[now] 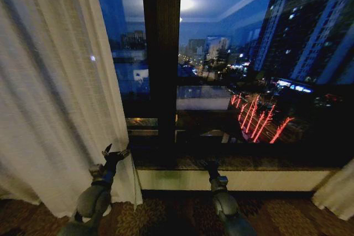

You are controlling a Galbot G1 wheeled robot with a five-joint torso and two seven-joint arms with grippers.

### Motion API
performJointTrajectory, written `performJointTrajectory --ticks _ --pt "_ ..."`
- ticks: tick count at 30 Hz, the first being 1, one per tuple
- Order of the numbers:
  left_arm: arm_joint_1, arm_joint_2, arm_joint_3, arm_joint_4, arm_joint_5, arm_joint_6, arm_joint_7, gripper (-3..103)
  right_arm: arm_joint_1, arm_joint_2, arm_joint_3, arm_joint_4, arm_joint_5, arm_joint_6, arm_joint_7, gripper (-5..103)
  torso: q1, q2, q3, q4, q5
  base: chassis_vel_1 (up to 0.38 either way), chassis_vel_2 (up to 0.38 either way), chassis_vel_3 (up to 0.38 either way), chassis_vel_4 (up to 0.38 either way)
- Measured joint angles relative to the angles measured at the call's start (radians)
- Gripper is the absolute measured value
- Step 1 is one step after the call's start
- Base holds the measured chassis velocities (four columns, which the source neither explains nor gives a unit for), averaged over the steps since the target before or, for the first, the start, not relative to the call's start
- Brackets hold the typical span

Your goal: Open the curtains by pulling them apart, changing their state from closed to fully open.

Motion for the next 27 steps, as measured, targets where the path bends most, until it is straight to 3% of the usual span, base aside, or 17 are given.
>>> performJointTrajectory --ticks 5,8,11,19,22,23,26,27 --pt "0.001 0.018 -0.017 -0.006 0.000 -0.008 -0.001 100 0.000 0.000 0.000 0.000 0.000 0.000 0.000 100 0.000 0.000 0.000 -0.0002 -0.0007 0.000 0.000 0.000 0.000" --pt "0.011 0.092 -0.097 -0.020 0.014 -0.074 -0.005 100 0.000 0.000 0.000 0.000 0.000 0.000 0.000 100 0.000 0.000 0.000 0.0004 0.0015 0.000 0.000 0.000 0.000" --pt "0.015 0.107 -0.107 -0.021 0.016 -0.085 -0.005 100 0.000 0.000 0.000 0.000 0.000 0.000 0.000 100 0.000 0.000 0.000 0.0003 -0.0006 0.000 0.000 0.000 0.000" --pt "0.018 0.104 -0.107 -0.008 0.021 -0.114 -0.001 100 0.000 0.000 0.000 0.000 0.000 0.000 0.000 100 0.000 0.000 0.000 0.0000 0.0005 0.000 0.000 0.000 0.000" --pt "0.034 0.077 -0.091 0.060 0.040 -0.221 0.021 100 0.000 0.000 0.000 0.000 0.000 0.000 0.000 100 0.000 0.000 0.000 0.0000 -0.0001 0.000 0.000 0.000 0.000" --pt "0.034 0.077 -0.091 0.060 0.040 -0.221 0.021 100 0.000 0.000 0.000 0.000 0.000 0.000 0.000 100 0.000 0.000 0.000 0.0000 -0.0001 0.000 0.000 0.000 0.000" --pt "0.052 0.048 -0.072 0.137 0.061 -0.343 0.047 100 0.000 0.000 0.000 0.000 0.000 0.000 0.000 100 0.000 0.000 0.000 0.0000 0.0000 0.000 0.000 0.000 0.000" --pt "0.052 0.048 -0.072 0.137 0.061 -0.343 0.047 100 0.000 0.000 0.000 0.000 0.000 0.000 0.000 100 0.000 0.000 0.000 0.0000 0.0000 0.000 0.000 0.000 0.000"
